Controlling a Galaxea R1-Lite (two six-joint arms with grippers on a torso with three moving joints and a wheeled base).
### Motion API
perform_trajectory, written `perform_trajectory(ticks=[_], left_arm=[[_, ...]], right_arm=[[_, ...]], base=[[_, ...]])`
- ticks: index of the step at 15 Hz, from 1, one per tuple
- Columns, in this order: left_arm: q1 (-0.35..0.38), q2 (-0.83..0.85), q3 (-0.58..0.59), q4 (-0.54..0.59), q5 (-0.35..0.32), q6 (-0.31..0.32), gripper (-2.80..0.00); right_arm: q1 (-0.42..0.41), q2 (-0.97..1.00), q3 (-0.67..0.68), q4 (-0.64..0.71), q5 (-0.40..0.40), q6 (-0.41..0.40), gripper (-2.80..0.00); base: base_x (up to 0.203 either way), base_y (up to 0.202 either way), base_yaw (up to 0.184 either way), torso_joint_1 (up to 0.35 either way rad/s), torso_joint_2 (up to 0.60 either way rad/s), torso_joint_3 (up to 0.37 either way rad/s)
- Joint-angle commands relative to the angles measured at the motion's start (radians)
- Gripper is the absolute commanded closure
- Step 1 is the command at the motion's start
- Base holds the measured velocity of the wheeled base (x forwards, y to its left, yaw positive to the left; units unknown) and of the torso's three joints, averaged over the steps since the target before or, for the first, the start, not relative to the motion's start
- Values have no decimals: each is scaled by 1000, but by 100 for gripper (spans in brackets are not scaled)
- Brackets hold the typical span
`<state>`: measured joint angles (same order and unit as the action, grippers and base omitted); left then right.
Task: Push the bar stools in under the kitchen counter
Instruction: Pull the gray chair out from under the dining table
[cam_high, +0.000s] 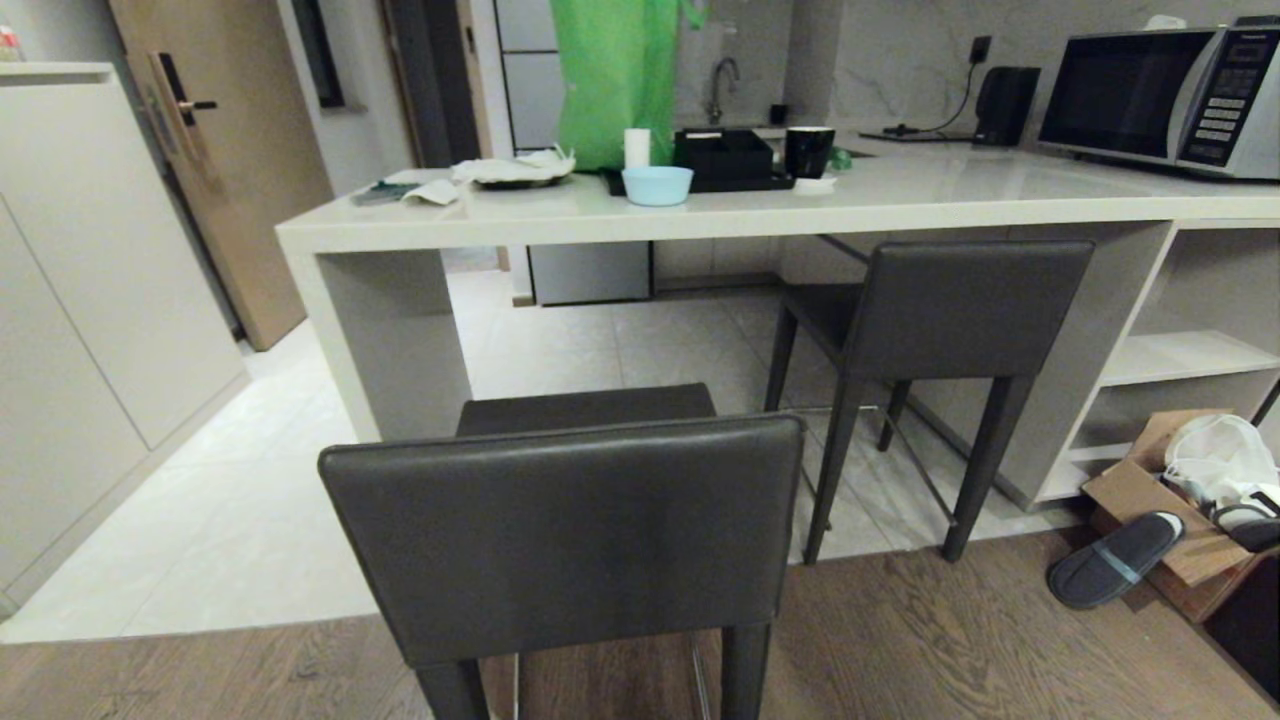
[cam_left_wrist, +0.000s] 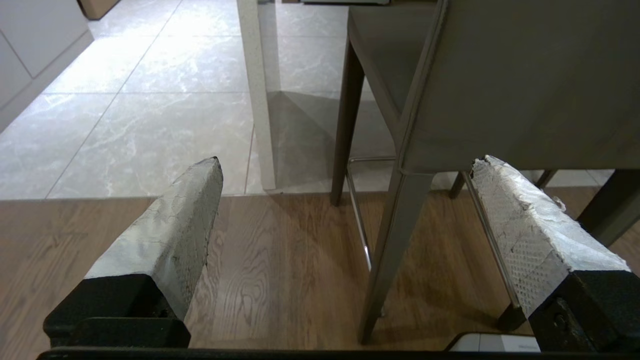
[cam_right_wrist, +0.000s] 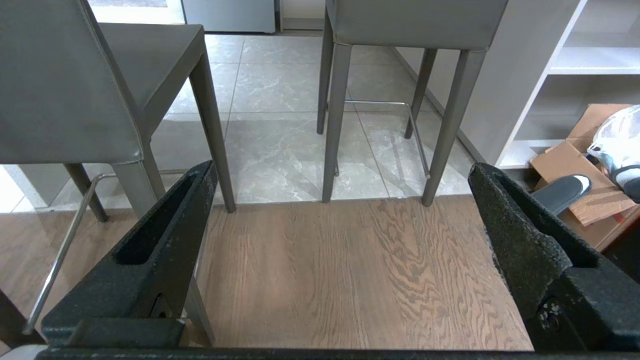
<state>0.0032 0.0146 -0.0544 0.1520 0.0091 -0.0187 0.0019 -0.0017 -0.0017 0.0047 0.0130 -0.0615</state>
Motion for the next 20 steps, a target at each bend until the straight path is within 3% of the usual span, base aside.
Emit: perform_trajectory(ticks=[1, 5, 6, 9, 15, 16, 20], left_arm=[[1, -15, -5, 9, 0, -1, -280], [3, -15, -5, 9, 0, 0, -280], [3, -15, -5, 11, 0, 2, -280], [1, -15, -4, 9, 0, -1, -280], [3, -15, -5, 9, 0, -1, -280], [3, -15, -5, 9, 0, 0, 0], [2, -15, -5, 9, 0, -1, 0]], right_arm=[[0, 2, 0, 0, 1, -8, -280], [0, 2, 0, 3, 1, -20, -280], [0, 2, 1, 3, 7, -29, 0], [0, 2, 0, -1, -4, 23, 0], [0, 2, 1, -2, -5, 29, 0], [0, 2, 2, -2, -5, 28, 0], [0, 2, 0, -2, -5, 29, 0]], base=[[0, 0, 0, 0, 0, 0], [0, 0, 0, 0, 0, 0], [0, 0, 0, 0, 0, 0], [0, 0, 0, 0, 0, 0], [0, 0, 0, 0, 0, 0], [0, 0, 0, 0, 0, 0], [0, 0, 0, 0, 0, 0]])
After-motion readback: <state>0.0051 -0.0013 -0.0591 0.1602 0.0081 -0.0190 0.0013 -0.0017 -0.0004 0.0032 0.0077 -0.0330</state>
